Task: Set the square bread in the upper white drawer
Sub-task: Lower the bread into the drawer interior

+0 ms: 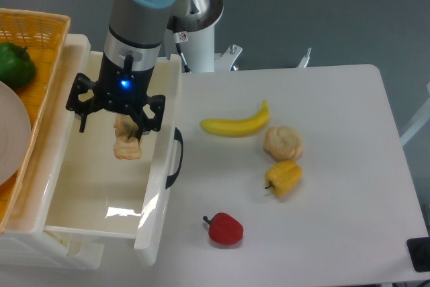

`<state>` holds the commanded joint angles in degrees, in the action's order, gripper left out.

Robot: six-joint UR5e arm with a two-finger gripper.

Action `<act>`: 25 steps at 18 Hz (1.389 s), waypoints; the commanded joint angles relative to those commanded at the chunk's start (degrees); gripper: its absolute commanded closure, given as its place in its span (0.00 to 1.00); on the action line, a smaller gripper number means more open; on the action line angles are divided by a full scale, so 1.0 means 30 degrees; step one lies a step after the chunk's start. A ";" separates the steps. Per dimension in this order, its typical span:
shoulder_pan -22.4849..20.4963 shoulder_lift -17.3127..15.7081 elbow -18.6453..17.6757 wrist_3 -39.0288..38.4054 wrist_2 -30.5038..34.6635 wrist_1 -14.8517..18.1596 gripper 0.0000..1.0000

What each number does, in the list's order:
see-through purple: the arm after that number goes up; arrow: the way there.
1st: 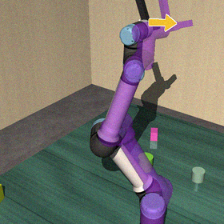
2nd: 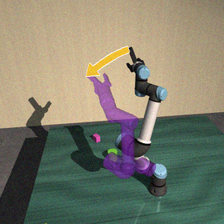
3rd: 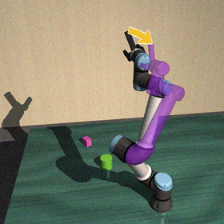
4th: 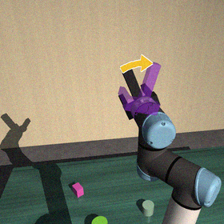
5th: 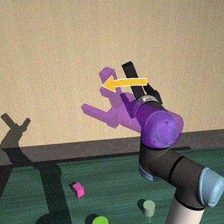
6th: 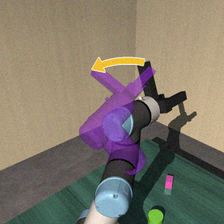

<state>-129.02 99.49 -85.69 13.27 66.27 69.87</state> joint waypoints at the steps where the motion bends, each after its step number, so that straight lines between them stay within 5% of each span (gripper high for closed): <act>1: 0.0000 0.0059 -0.0029 0.0088 0.0000 0.0000 0.00; 25: -0.0234 -0.0146 -0.0088 0.0792 0.0645 -0.0029 0.00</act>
<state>-129.73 99.05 -85.96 15.64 68.20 69.79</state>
